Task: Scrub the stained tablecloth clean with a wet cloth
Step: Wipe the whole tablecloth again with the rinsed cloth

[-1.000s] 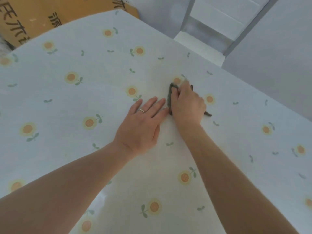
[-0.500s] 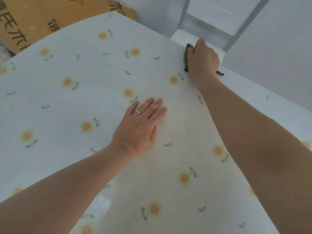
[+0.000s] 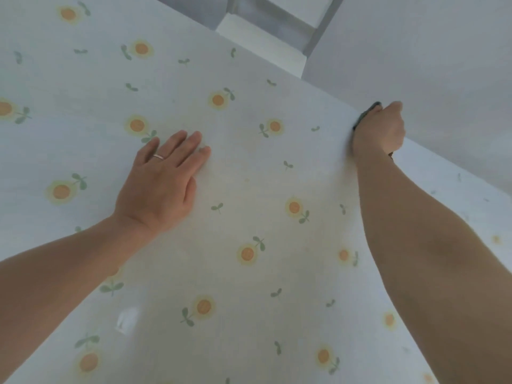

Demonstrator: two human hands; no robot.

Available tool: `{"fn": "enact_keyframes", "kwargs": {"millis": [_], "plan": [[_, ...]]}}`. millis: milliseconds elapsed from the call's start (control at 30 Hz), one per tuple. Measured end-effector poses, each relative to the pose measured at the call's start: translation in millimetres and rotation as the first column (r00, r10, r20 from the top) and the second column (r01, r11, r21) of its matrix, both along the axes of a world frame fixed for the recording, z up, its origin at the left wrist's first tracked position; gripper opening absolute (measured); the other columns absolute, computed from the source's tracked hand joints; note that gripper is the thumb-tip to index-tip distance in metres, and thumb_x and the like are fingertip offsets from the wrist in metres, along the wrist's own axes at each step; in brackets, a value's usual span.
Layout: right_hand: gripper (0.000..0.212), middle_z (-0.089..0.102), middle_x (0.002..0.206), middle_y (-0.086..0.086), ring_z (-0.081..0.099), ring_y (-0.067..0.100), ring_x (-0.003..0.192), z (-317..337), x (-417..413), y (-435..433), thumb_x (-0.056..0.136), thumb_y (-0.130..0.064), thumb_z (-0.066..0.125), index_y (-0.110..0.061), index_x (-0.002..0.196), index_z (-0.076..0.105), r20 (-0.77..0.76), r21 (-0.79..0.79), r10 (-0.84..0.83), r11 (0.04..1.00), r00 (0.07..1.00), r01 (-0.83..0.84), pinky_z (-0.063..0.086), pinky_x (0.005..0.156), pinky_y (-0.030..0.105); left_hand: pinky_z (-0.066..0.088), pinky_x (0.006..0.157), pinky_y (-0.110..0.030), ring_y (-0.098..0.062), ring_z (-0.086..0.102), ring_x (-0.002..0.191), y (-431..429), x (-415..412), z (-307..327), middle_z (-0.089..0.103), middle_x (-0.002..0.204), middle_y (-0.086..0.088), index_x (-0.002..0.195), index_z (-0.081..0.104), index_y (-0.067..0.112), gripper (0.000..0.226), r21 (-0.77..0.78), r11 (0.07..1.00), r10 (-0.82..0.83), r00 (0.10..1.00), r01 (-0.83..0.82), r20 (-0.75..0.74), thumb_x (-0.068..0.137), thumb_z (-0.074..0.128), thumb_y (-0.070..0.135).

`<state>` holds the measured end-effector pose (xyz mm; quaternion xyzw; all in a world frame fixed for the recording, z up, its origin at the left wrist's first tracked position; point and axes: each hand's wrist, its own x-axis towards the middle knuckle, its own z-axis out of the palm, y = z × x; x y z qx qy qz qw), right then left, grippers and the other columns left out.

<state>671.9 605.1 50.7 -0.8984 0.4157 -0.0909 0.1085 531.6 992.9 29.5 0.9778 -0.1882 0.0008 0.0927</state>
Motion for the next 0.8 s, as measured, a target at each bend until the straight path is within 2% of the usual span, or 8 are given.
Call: {"fn": "enact_keyframes", "kwargs": {"millis": [67,133,233,333,500,667,733,800], "plan": [[0.027,0.068,0.113,0.012,0.065,0.034,0.106,2,9,41,0.104,-0.03,0.035,-0.014,0.118,0.051,0.01,0.016,0.05,0.999,0.999,-0.051,0.043,0.076,0.038,0.029,0.12,-0.055,-0.028,0.039,0.149,1,1,-2,0.042,0.162,-0.005,0.149,0.05,0.017,0.057,0.01,1.0,0.003,1.0,-0.003,0.013,0.094,0.038,0.022],[0.023,0.069,0.107,0.009,0.066,0.031,0.098,5,17,96,0.103,-0.031,0.035,-0.017,0.115,0.051,0.002,0.04,0.211,0.977,0.977,-0.211,0.042,0.072,0.038,0.029,0.119,-0.054,-0.028,0.04,0.149,-1,0,-2,0.042,0.162,-0.005,0.149,0.051,0.017,0.057,0.006,1.0,-0.002,1.0,0.002,-0.006,0.093,0.037,0.023],[0.016,0.061,0.085,0.003,0.056,0.029,0.078,-6,14,187,0.104,-0.033,0.035,-0.019,0.101,0.043,-0.001,0.083,0.549,0.833,0.836,-0.547,0.034,0.063,0.036,0.029,0.12,-0.053,-0.027,0.038,0.15,-4,-2,-2,0.041,0.163,-0.003,0.149,0.051,0.019,0.059,0.017,1.0,0.011,1.0,-0.011,-0.023,0.093,0.034,0.025],[0.021,0.062,0.084,0.007,0.058,0.034,0.077,-12,10,233,0.104,-0.037,0.036,-0.017,0.1,0.043,0.005,0.055,0.699,0.714,0.715,-0.698,0.036,0.063,0.038,0.028,0.121,-0.052,-0.023,0.034,0.152,-7,-3,3,0.037,0.165,0.001,0.151,0.048,0.023,0.061,0.017,1.0,0.016,0.999,-0.015,-0.052,0.092,0.033,0.026],[0.028,0.056,0.083,0.009,0.051,0.032,0.075,-15,9,225,0.103,-0.043,0.041,-0.016,0.097,0.041,0.004,0.06,0.74,0.672,0.673,-0.739,0.035,0.067,0.039,0.021,0.125,-0.05,-0.021,0.027,0.155,-4,0,3,0.032,0.167,0.002,0.153,0.045,0.025,0.06,0.008,1.0,0.003,0.996,-0.002,-0.091,0.095,0.03,0.027],[0.029,0.059,0.081,0.011,0.055,0.034,0.074,-20,-24,233,0.102,-0.043,0.043,-0.015,0.096,0.046,0.045,0.034,0.591,0.805,0.805,-0.593,0.039,0.066,0.04,0.016,0.127,-0.05,-0.022,0.021,0.156,-1,-4,3,0.027,0.169,0.001,0.155,0.04,0.024,0.06,-0.001,0.999,-0.033,0.996,0.033,-0.082,0.097,0.029,0.029],[0.028,0.057,0.077,0.009,0.055,0.033,0.072,-20,-44,257,0.102,-0.042,0.045,-0.014,0.096,0.047,0.038,0.057,0.538,0.84,0.842,-0.54,0.037,0.064,0.038,0.018,0.127,-0.049,-0.021,0.026,0.155,4,-2,0,0.036,0.166,-0.001,0.148,0.049,0.02,0.055,-0.071,0.997,-0.022,0.997,0.016,-0.077,0.096,0.034,0.026],[0.029,0.051,0.071,0.004,0.051,0.031,0.068,-20,-59,281,0.101,-0.043,0.046,-0.015,0.096,0.048,0.022,0.098,0.506,0.857,0.862,-0.505,0.036,0.063,0.036,0.027,0.124,-0.045,-0.021,0.039,0.15,21,3,-2,0.051,0.155,-0.006,0.133,0.062,0.012,0.05,-0.209,0.976,-0.072,0.995,0.055,-0.071,0.092,0.034,0.019]]}}
